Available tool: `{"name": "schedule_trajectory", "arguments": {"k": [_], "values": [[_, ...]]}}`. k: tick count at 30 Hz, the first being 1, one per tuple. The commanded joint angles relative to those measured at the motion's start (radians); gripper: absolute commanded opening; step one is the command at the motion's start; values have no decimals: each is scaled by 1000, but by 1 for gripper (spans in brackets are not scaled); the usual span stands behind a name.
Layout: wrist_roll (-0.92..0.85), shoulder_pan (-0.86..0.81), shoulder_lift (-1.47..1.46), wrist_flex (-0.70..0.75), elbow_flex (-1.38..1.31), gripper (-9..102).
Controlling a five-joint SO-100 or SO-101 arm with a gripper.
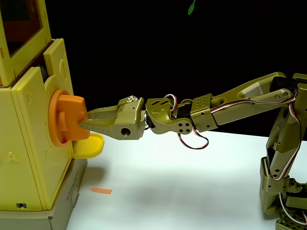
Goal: Turn the button of vending machine.
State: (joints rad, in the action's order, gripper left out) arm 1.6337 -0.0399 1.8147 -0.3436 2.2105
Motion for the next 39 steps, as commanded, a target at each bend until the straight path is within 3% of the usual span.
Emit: {"name": "schedule_trajectory", "arguments": {"k": [1, 12, 22, 30, 34, 39], "values": [[18, 6, 63, 15, 9, -1], [31, 14, 61, 15, 6, 0], [-52, 28, 98, 35, 26, 20], [-18, 8, 259, 37, 178, 13], [-199, -9, 430, 35, 337, 10], [-653, -63, 733, 55, 534, 7]]}}
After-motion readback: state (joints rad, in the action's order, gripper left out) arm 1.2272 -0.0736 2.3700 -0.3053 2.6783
